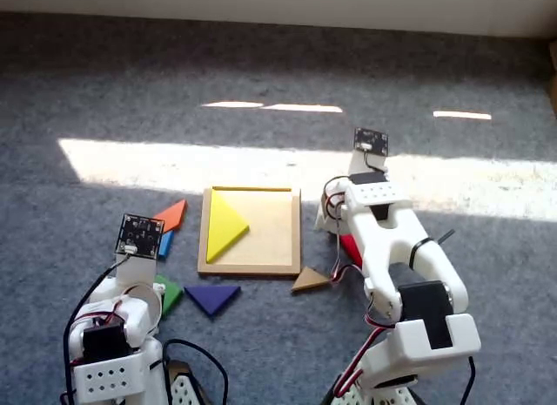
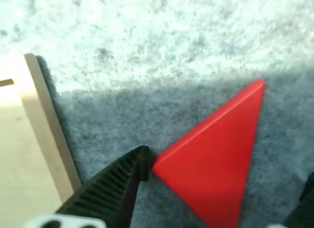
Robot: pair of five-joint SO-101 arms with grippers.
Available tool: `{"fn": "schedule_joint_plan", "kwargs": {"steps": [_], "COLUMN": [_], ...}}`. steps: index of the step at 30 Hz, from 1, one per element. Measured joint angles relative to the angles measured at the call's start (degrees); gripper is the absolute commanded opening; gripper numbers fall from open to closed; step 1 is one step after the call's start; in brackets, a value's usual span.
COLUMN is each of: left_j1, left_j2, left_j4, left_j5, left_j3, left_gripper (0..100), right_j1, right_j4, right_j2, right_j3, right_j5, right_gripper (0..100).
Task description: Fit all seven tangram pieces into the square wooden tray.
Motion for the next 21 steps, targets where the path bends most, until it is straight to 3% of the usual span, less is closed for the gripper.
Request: {"fn": "schedule_joint_plan", "kwargs": {"steps": [4, 10, 21], "left_j1": [0.00, 0.00, 0.00], "left_j2": [0.00, 0.00, 0.00], "left_j4": [0.00, 0.00, 0.00], "left_j5": [0.00, 0.00, 0.00], "left_j3": [0.00, 0.00, 0.00], "left_gripper": [1, 1, 1], "right_j1": [0.00, 0.00, 0.00], "right_j4": [1.32, 2.02, 2.02], "right_j2": [0.00, 0.00, 0.00], "right_j3": [0.00, 0.00, -0.09], "right_j5": [0.00, 0.00, 1.14], "right_gripper": [43.4, 29.1, 28.2]}}
